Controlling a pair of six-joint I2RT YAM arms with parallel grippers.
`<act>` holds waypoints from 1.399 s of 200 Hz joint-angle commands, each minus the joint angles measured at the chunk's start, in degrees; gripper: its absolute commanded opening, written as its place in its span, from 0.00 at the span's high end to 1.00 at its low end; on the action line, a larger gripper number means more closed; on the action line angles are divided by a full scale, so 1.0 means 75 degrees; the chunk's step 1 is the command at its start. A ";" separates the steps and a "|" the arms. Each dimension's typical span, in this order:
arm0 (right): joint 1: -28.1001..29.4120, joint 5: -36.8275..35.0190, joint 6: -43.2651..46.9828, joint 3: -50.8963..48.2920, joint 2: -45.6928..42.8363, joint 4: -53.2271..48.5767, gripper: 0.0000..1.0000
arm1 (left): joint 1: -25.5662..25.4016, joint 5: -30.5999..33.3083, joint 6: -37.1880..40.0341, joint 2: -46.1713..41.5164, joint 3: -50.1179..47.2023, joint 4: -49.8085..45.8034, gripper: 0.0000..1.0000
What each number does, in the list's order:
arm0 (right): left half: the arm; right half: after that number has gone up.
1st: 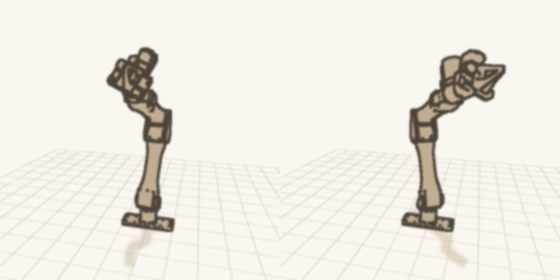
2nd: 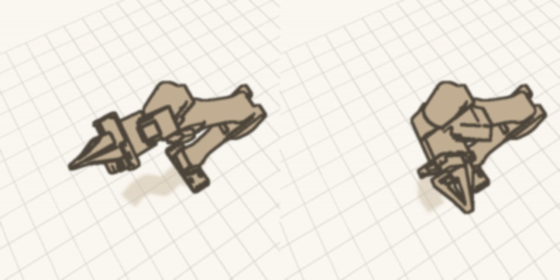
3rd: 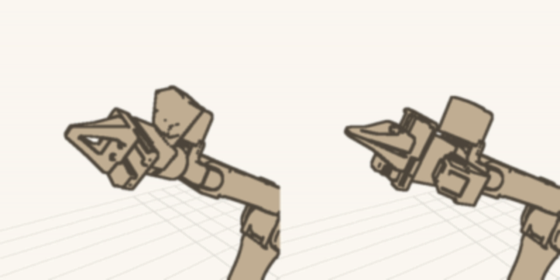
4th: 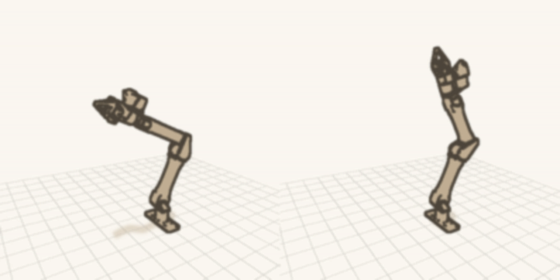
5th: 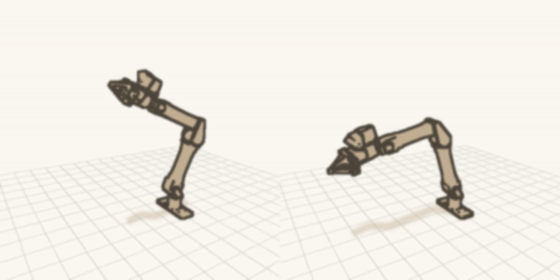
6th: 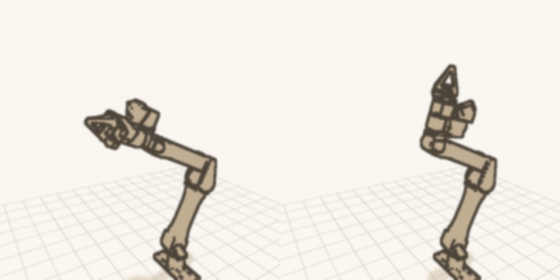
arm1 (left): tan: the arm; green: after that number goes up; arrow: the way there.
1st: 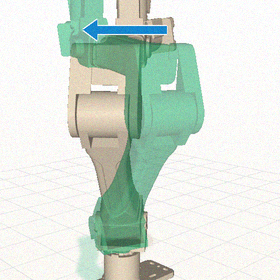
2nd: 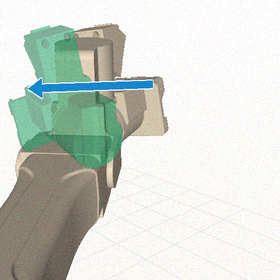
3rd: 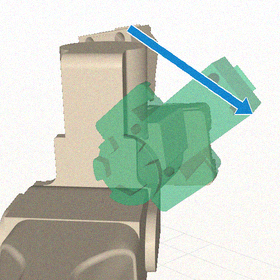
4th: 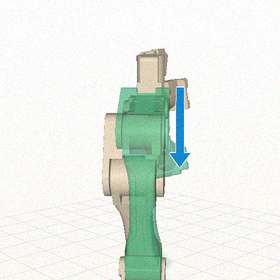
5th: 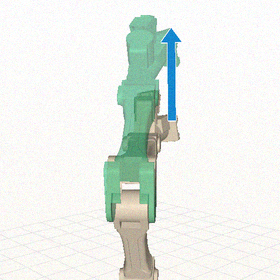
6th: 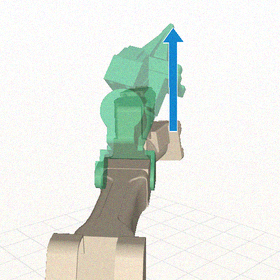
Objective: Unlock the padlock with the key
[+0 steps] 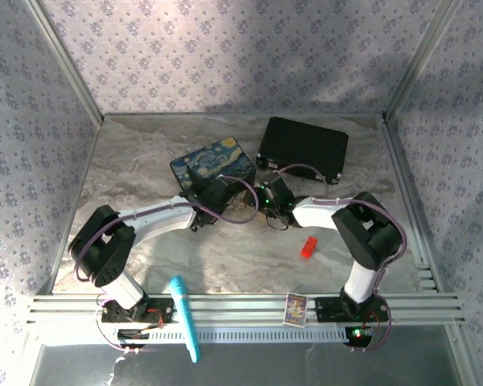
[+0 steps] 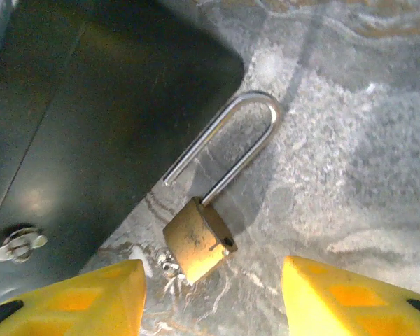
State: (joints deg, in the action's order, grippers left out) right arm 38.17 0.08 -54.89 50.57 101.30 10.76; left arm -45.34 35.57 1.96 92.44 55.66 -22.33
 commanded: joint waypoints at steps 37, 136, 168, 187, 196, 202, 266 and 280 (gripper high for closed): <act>0.0362 -0.1463 0.0781 0.1672 0.1155 -0.2493 0.37 | 0.0139 0.0097 -0.0593 -0.0500 -0.0062 0.0082 0.08; 0.0992 -0.2627 0.1151 0.2661 0.1938 -0.4225 0.46 | 0.0449 -0.0336 -0.1654 -0.2137 -0.1318 0.0089 0.07; 0.0875 -0.2130 0.1498 0.2029 0.1268 -0.3950 0.50 | 0.0491 -0.0482 -0.1736 -0.2353 -0.1501 0.0105 0.07; 0.0826 -0.2145 0.1577 0.1966 0.0986 -0.4219 0.52 | 0.0491 -0.0524 -0.1784 -0.2489 -0.1617 0.0122 0.07; 0.0805 -0.2141 0.1579 0.1892 0.0813 -0.4184 0.52 | 0.0491 -0.0529 -0.1799 -0.2568 -0.1665 0.0140 0.07; 0.0817 -0.2154 0.1580 0.1872 0.0705 -0.4156 0.51 | 0.0494 -0.0553 -0.1797 -0.2613 -0.1690 0.0166 0.07; 0.0657 -0.2269 0.1340 0.2305 0.1227 -0.3840 0.42 | 0.0491 -0.0775 -0.2022 -0.2567 -0.1661 0.0165 0.05; 0.0630 -0.2383 0.1303 0.2562 0.1411 -0.3859 0.45 | 0.0491 -0.0710 -0.2272 -0.2338 -0.1673 0.0279 0.02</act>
State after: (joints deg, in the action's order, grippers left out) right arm 43.59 -16.69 -44.12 67.02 108.71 -17.87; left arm -41.85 30.65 -11.75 73.21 43.33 -21.17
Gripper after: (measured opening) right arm 0.568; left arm 0.960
